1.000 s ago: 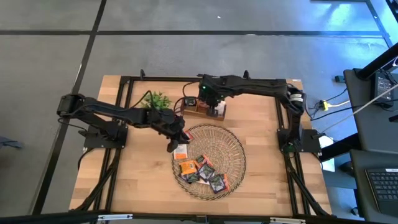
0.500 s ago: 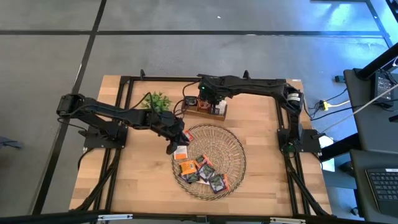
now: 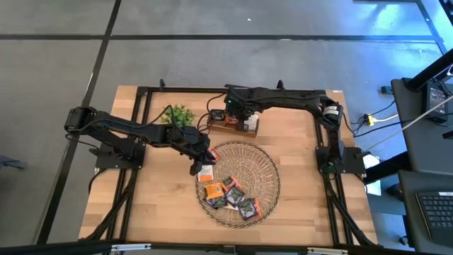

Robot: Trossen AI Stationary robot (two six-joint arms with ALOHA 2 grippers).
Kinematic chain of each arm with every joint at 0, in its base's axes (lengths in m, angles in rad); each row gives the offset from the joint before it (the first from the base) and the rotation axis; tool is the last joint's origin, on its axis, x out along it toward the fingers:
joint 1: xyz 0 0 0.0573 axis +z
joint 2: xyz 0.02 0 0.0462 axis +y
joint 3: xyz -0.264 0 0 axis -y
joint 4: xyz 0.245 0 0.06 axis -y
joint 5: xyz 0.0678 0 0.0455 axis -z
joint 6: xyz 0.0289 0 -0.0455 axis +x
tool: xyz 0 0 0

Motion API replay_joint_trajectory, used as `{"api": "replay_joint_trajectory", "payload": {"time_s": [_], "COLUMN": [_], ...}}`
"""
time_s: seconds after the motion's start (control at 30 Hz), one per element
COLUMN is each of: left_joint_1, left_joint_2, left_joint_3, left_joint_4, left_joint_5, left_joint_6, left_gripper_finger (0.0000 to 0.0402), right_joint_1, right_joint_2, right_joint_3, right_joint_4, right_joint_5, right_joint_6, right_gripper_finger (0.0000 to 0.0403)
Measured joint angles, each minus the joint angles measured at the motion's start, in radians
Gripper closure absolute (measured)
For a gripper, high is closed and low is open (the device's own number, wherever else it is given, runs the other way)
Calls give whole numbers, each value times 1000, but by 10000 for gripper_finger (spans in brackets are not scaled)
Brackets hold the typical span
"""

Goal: Pick & Place Tea
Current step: Put the orange and black tea bag into the middle section of the wooden organizer

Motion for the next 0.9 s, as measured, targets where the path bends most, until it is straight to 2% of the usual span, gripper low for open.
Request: {"api": "replay_joint_trajectory", "payload": {"time_s": [0.57,0.9], "left_joint_1": [0,0], "left_joint_2": [0,0], "left_joint_3": [0,0], "left_joint_4": [0,1], "left_joint_5": [-2,-2], "left_joint_6": [6,6], "left_gripper_finger": [304,304], "right_joint_1": [0,0], "right_joint_2": [0,0], "right_joint_3": [0,0], "right_joint_4": [-3,7], "right_joint_5": [0,8], "right_joint_6": [0,28], "right_gripper_finger": [373,314]}}
